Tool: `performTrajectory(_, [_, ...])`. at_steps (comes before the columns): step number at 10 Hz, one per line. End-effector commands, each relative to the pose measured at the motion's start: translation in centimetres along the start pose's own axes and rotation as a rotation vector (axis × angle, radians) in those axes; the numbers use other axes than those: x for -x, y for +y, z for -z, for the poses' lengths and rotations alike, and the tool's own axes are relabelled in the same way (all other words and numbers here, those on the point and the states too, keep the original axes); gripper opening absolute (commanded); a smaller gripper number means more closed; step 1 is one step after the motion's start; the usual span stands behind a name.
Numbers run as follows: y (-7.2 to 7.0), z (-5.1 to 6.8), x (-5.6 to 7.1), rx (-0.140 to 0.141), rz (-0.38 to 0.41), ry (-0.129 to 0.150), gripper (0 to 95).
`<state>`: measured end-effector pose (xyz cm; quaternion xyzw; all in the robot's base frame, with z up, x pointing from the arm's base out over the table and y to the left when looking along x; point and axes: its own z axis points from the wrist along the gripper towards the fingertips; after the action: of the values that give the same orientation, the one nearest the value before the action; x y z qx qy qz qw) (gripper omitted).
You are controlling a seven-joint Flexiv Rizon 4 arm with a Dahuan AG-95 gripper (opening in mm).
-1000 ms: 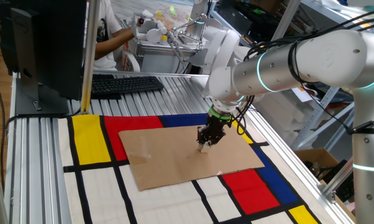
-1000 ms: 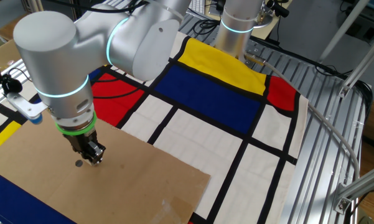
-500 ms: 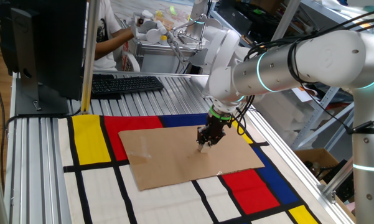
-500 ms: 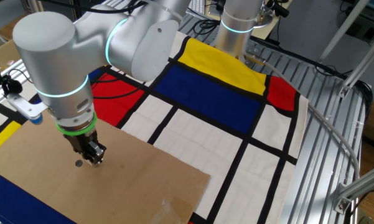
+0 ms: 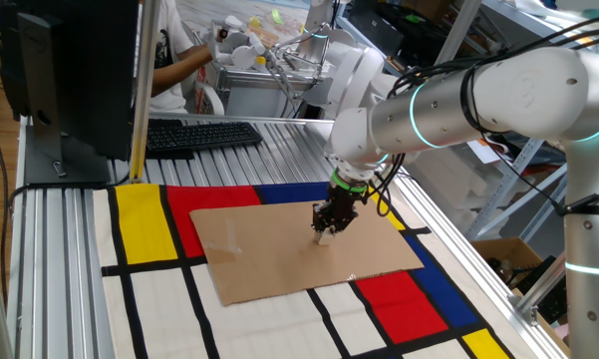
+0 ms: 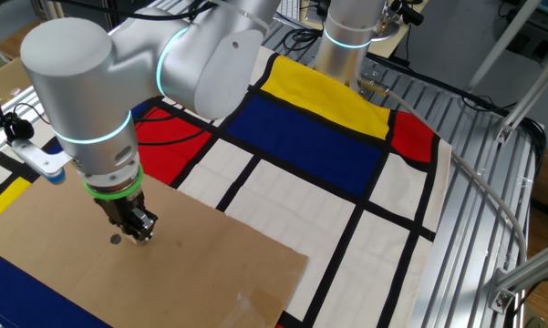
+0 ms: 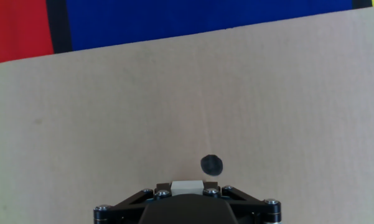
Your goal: Hold a small block with the gripper and sweep it from left to right on the table
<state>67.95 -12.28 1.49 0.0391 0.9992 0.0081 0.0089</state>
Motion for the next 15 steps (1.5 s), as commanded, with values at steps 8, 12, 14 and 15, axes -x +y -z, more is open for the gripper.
performTrajectory(8, [1.3, -0.3, -0.4, 0.011, -0.011, -0.002, 0.0])
performTrajectory(12, [1.9, -0.1, -0.6, 0.005, -0.018, 0.001, 0.0])
performTrajectory(14, [2.5, -0.3, -0.9, 0.013, -0.032, 0.002, 0.0])
performTrajectory(15, [2.7, -0.3, -1.0, 0.005, -0.033, -0.002, 0.0])
